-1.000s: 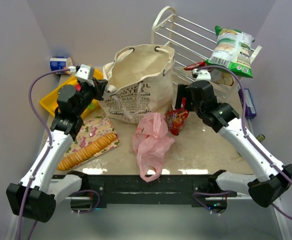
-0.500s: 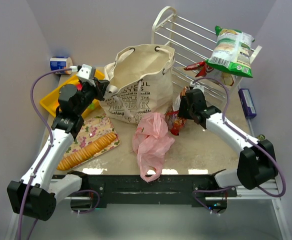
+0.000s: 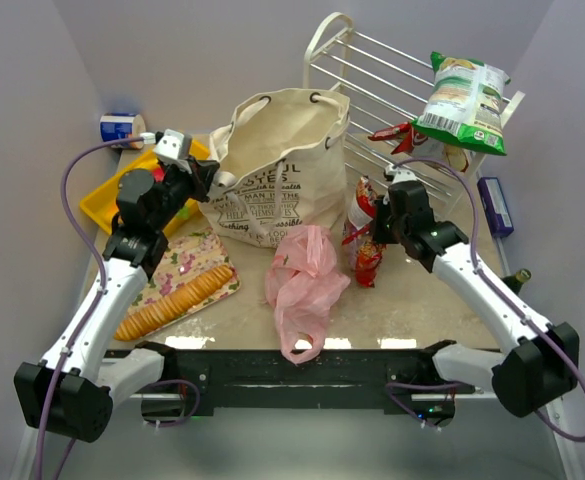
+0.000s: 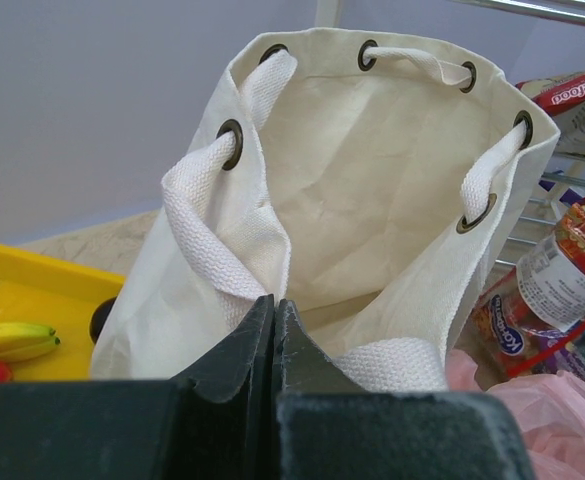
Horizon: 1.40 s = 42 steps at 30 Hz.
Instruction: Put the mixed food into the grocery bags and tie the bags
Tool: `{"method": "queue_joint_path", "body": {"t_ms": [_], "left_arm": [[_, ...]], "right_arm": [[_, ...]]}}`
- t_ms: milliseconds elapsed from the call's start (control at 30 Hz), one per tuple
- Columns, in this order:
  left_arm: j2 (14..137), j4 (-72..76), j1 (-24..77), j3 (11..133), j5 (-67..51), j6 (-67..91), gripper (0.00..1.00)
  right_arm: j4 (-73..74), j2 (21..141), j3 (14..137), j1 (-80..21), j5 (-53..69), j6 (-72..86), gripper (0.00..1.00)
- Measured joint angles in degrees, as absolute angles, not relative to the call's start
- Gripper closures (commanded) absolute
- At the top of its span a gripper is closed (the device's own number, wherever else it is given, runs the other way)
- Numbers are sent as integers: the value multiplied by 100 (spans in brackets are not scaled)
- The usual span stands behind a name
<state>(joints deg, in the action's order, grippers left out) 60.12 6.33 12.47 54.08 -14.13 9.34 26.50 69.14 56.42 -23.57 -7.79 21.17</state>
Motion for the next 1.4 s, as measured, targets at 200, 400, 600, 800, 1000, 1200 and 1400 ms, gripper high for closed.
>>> {"method": "queue_joint_path", "body": {"t_ms": [200,400,600,800,1000,1200,1400], "left_arm": [[5981,655,1247,5371,-1468,937,100],[5975,681,1247,5339,-1621,939,100],[5822,676,1247,5253,-1688,923,100],[5721,679,1247,5247,-1796,906,100],[5704,679,1247,5227,-2058,891,100],[5704,681,1247,5227,-2193,891,100],[5752,646,1245,5227,-2110,891,100]], "right_arm": [[3470,6055,5959,-2362,-379,1964,100],[3874,5701,7269,-2362,25,1997,100],[3264,6108,8746,-2362,497,2196,100],[1669,6958,9356,-2364,792,2578,100],[661,8383,10110,-2362,1055,2753,100],[390,9483,10648,-2362,1330,2749,100],[473,9428,10195,-2368,1520,2705,100]]}}
